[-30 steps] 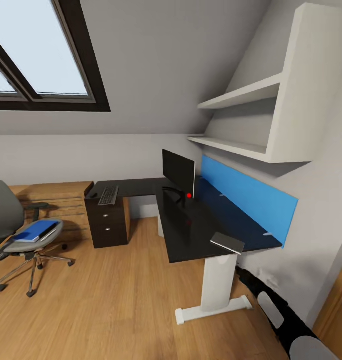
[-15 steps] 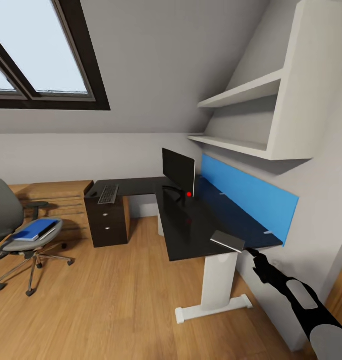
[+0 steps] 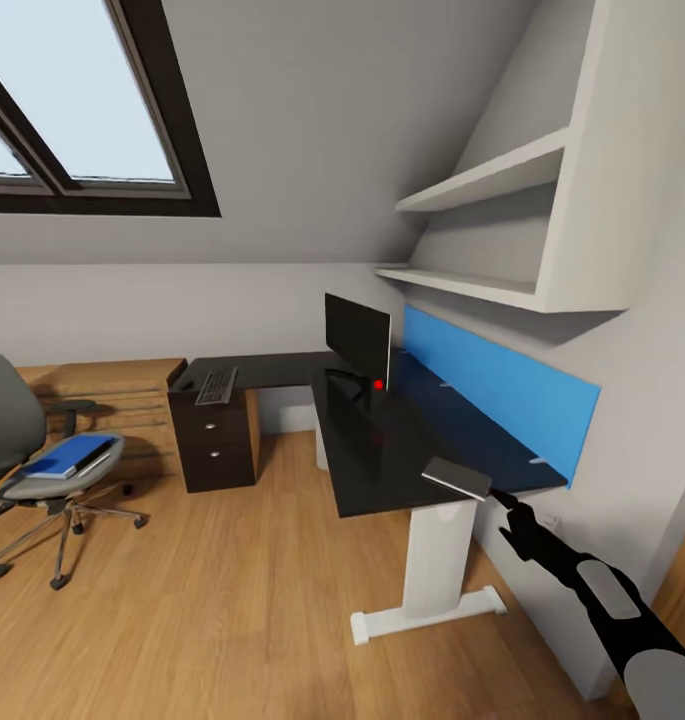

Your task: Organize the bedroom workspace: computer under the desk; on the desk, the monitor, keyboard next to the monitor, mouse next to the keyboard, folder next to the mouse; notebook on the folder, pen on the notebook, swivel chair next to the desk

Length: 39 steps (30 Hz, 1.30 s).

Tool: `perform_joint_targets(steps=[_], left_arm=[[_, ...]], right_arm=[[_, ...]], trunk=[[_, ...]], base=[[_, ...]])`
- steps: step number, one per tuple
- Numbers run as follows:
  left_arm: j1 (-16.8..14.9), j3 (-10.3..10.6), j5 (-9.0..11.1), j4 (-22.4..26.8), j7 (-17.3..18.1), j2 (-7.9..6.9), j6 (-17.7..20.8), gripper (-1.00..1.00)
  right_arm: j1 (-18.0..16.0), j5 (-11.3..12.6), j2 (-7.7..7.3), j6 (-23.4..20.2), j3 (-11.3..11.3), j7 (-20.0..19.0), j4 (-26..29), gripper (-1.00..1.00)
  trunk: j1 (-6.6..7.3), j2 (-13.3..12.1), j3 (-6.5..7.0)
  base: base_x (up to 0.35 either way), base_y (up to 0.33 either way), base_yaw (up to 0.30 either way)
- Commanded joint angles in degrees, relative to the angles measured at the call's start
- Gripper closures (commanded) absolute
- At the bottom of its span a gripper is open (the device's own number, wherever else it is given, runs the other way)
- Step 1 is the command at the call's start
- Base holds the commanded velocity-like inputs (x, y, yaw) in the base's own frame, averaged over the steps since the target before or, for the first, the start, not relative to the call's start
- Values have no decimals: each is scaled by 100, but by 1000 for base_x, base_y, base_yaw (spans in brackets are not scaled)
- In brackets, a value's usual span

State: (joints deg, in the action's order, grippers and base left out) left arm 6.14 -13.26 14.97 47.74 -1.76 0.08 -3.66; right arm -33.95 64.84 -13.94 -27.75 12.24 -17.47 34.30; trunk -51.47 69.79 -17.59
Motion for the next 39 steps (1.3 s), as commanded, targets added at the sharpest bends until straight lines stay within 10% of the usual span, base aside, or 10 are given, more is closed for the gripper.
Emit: perform_joint_targets(steps=[1,9,23,35,39], left_arm=[[1,5,49,23,-12,1,-8,-100],[1,23,48,601,-8,49,147,-100],[-184,486,-161,4046,-69,795,4132,-100],[-1379,467,164,3378,-51,790,4490,-100],[-1455,455,199,3423,-40,497,4445,-100]], right_arm=[[-3,16,-1,-43,22,-48,1,-100],[9,5,-114,-46,23,-368,-2,-100],[11,13,-212,-55,30,-423,-18,-100],[11,27,-325,-53,46,-431,-20,-100],[11,48,-462,-55,50,-457,-26,-100]], trunk=[[-23,45,-24],[-199,366,-168],[-506,928,-419],[-770,1409,-635],[-858,1569,-706]], base=[[0,0,0],[0,0,0],[0,0,0],[0,0,0],[0,0,0]])
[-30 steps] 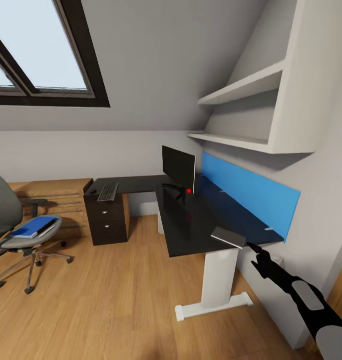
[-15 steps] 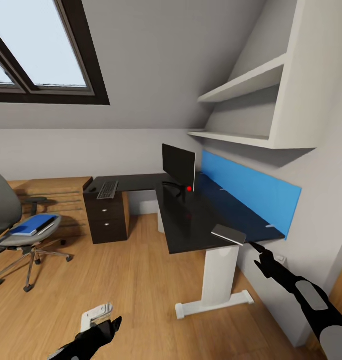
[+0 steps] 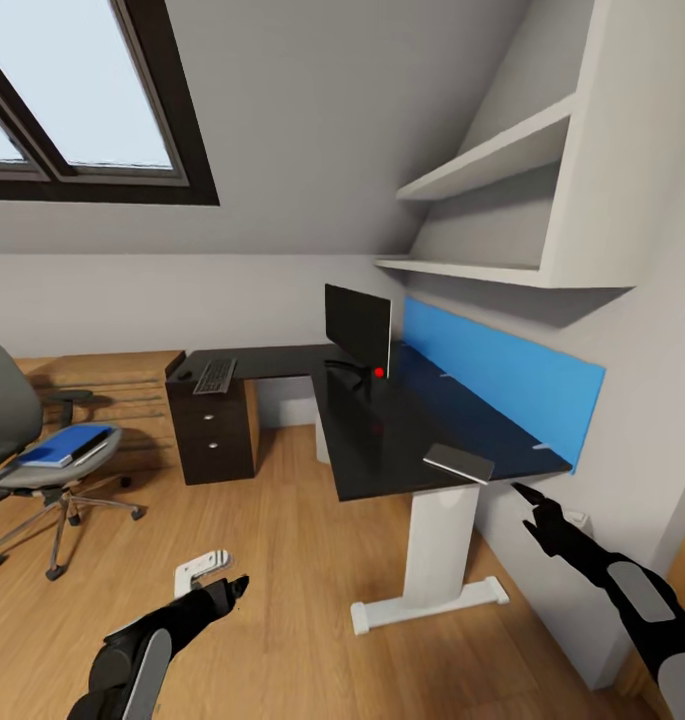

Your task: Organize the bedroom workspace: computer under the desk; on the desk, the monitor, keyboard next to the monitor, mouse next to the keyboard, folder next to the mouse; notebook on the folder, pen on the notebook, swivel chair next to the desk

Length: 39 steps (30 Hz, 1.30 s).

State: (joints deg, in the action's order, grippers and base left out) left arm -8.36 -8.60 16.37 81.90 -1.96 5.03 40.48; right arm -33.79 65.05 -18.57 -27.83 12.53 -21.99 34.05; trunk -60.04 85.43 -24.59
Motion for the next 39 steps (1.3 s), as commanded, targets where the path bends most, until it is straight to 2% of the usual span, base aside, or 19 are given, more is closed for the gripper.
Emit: perform_joint_targets(steps=[1,4,9,12,14,21,35,37,39], left_arm=[[-9,-10,66,27,-18,-40,28,-100],[-25,3,79,212,-10,-143,16,-100],[28,31,88,585,4,-178,22,-100],[99,121,89,700,8,-183,27,-100],[129,211,87,736,10,-185,33,-100],[158,314,88,743,4,-187,31,-100],[181,334,103,740,11,-181,54,-100],[184,338,103,740,11,-184,51,-100],[185,340,103,740,11,-185,50,-100]], right_arm=[[-5,28,-7,-49,21,-7,-2,-100],[-5,32,-32,-53,21,-13,-3,-100],[-5,46,-46,-55,22,-19,0,-100],[-5,49,-48,-56,22,-22,3,-100],[-5,50,-49,-56,25,-23,6,-100],[-5,43,-63,-56,38,-24,13,-100],[-5,56,-29,-11,54,-15,-2,-100],[-5,103,-16,-12,91,-12,1,-100],[-5,257,-10,-26,175,-6,7,-100]], trunk=[[-23,45,-25],[-88,166,-79],[-198,366,-169],[-264,487,-223],[-308,567,-259],[-462,848,-384],[-769,1409,-636],[-813,1489,-672],[-857,1569,-707]], base=[[0,0,0],[0,0,0],[0,0,0],[0,0,0],[0,0,0],[0,0,0],[0,0,0],[0,0,0],[0,0,0]])
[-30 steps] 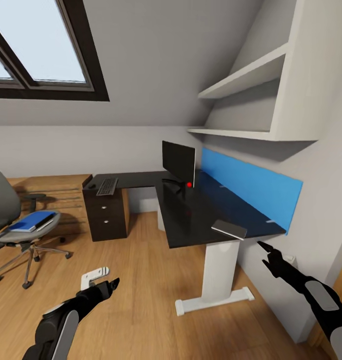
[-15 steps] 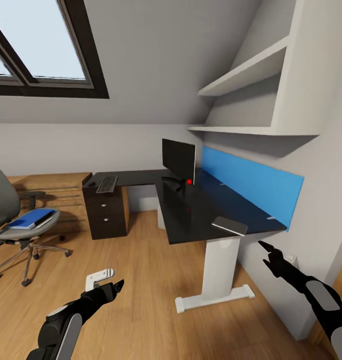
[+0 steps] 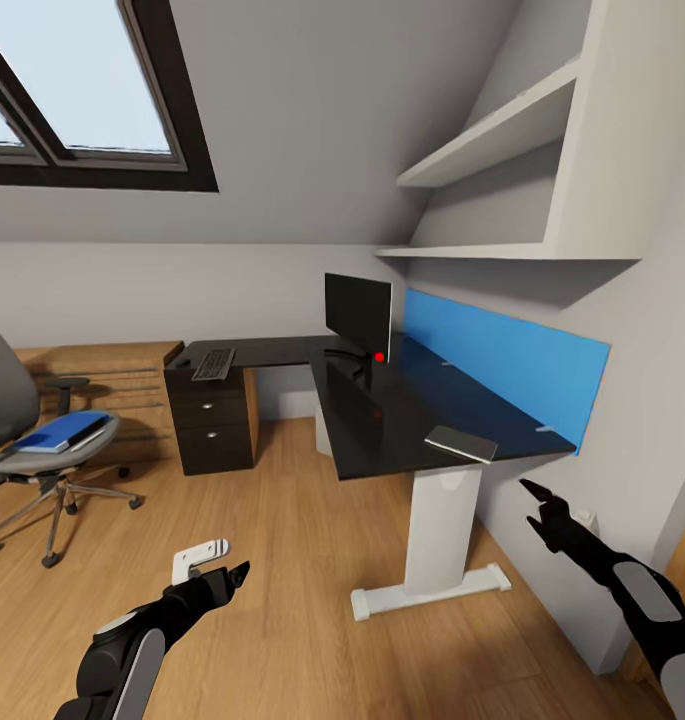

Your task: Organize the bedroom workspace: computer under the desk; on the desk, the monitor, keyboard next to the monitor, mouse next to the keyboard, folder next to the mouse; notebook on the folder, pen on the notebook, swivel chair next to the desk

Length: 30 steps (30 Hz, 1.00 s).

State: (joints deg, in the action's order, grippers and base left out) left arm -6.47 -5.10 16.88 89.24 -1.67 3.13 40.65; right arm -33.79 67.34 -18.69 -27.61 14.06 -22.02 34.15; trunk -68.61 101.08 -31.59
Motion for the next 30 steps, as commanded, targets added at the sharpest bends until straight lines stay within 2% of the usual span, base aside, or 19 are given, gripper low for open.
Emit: perform_joint_targets(steps=[1,4,7,11,16,20,26,27,30], left_arm=[[-3,-11,52,6,-17,4,32,-100],[-3,-11,52,7,-17,4,31,-100],[-3,-9,52,13,-17,4,28,-100],[-3,-9,53,27,-17,3,24,-100],[-3,-11,58,34,-17,3,23,-100],[-3,-11,57,39,-17,3,22,-100],[-3,-13,57,34,-17,3,22,-100],[-3,-16,56,33,-17,3,22,-100],[-3,-16,54,32,-17,3,17,-100]], right_arm=[[-5,314,4,-65,102,6,-3,-100],[-5,549,-5,-89,132,11,-5,-100],[-5,630,-20,-159,145,8,-5,-100],[-5,717,-35,-545,180,-10,-5,-100],[-5,1006,-70,-991,238,-19,1,-100],[-5,1150,-136,-1113,249,-21,-2,-100],[-5,1243,-240,-1177,265,-22,-4,-100],[-5,1326,-291,-1188,268,-22,-4,-100],[-5,1408,-320,-1197,267,-22,-4,-100]], trunk=[[-22,45,-25],[-88,165,-79],[-154,286,-133],[-242,446,-204],[-352,646,-294],[-439,807,-366],[-571,1048,-474],[-593,1088,-492],[-637,1168,-528]], base=[[0,0,0],[0,0,0],[0,0,0],[0,0,0],[0,0,0],[0,0,0],[0,0,0],[0,0,0],[0,0,0]])
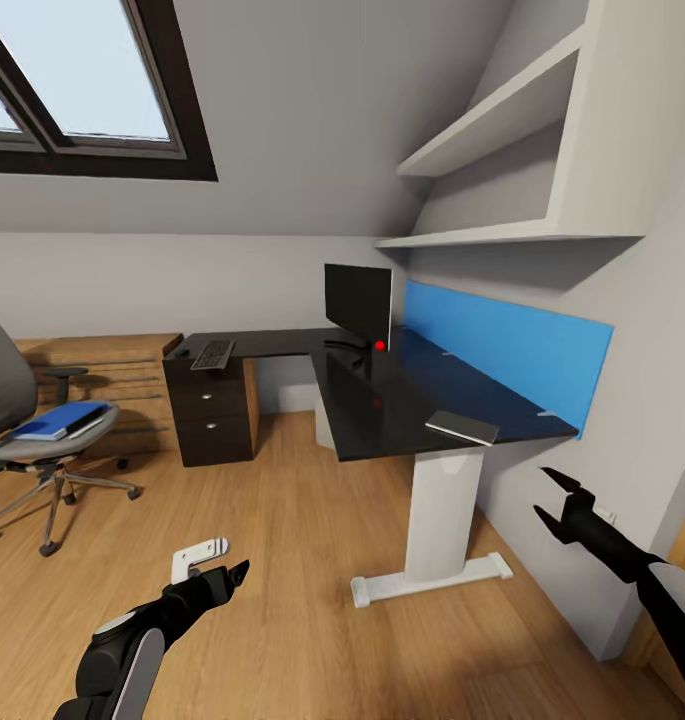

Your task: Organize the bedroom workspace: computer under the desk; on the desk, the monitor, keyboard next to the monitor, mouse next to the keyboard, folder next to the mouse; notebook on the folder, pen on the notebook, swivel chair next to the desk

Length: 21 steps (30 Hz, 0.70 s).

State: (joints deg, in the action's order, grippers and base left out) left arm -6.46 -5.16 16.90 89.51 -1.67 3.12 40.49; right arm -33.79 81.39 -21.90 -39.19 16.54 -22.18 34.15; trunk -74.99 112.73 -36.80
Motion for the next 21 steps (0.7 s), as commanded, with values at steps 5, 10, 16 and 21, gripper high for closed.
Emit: perform_joint_targets(steps=[5,10,16,21], left_arm=[[-4,-15,57,-11,-16,-8,30,-100],[-4,-19,57,-17,-11,-24,28,-100],[-4,-13,31,-134,-17,-30,13,-100],[-4,-11,28,-156,-17,-30,21,-100]], right_arm=[[-5,52,-15,-43,17,-7,-5,-100],[-5,59,-14,-39,16,-2,-5,-100],[-5,55,-7,-36,16,6,-5,-100],[-5,48,-7,3,16,24,-13,-100]], trunk=[[1,3,-6],[1,3,-6],[1,3,-6],[1,3,-6]], base=[[0,0,0],[0,0,0],[80,-11,0],[200,-24,0]])
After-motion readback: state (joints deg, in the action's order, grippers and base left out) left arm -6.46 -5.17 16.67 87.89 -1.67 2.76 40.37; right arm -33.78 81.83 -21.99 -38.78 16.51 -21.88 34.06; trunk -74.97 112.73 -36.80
